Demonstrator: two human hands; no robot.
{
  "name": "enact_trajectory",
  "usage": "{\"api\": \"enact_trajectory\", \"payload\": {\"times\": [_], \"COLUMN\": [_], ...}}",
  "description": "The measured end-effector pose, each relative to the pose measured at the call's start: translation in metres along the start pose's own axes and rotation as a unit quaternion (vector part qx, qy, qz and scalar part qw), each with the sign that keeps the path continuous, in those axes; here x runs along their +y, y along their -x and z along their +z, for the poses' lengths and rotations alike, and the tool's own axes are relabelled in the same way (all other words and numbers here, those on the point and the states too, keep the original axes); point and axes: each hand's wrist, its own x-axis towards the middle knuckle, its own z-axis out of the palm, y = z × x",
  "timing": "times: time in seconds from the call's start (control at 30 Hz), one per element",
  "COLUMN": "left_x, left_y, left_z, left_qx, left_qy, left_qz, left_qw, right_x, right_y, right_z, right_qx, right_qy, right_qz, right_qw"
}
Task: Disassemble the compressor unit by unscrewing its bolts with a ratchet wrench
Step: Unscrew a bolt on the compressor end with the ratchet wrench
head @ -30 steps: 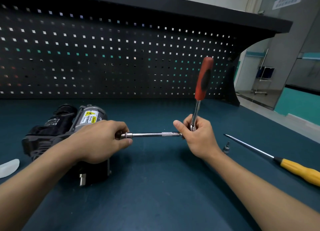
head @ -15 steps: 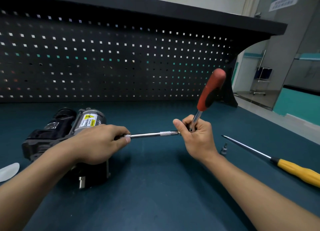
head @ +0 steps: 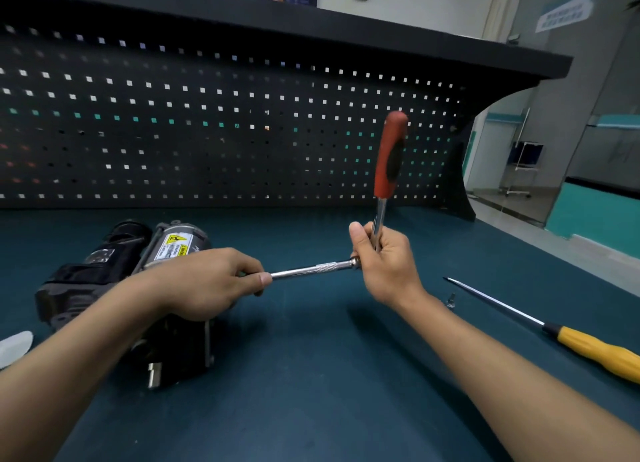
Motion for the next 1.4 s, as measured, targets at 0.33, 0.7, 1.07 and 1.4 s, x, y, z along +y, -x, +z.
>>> {"api": "enact_trajectory", "payload": {"times": [0.33,0.7,1.07,1.4], "left_x": [0.002,0.006,0.005,0.005], "left_y": [0.004,0.010,0.011,0.011], "left_z": [0.000,0.003,0.006,0.006], "left_qx": [-0.006,0.025,0.049,0.061], "left_qy": [0.000,-0.055,-0.084,-0.091], "left_qz": [0.003,-0.014,-0.011,-0.022], "left_qw": [1.000,0.998,0.995,0.994], "right_x": [-0.008,0.004,0.018,0.017], "right_y": [-0.011,0.008,0.014,0.021], "right_z": [-0.017,-0.012,-0.005,-0.003], "right_qx": [-0.205,-0.195,-0.116,-0.035], "right_qy": [-0.005,-0.098,-0.087,-0.050], "right_qz": [0.410,0.438,0.285,0.116], "right_qw": [0.889,0.872,0.947,0.991]}}
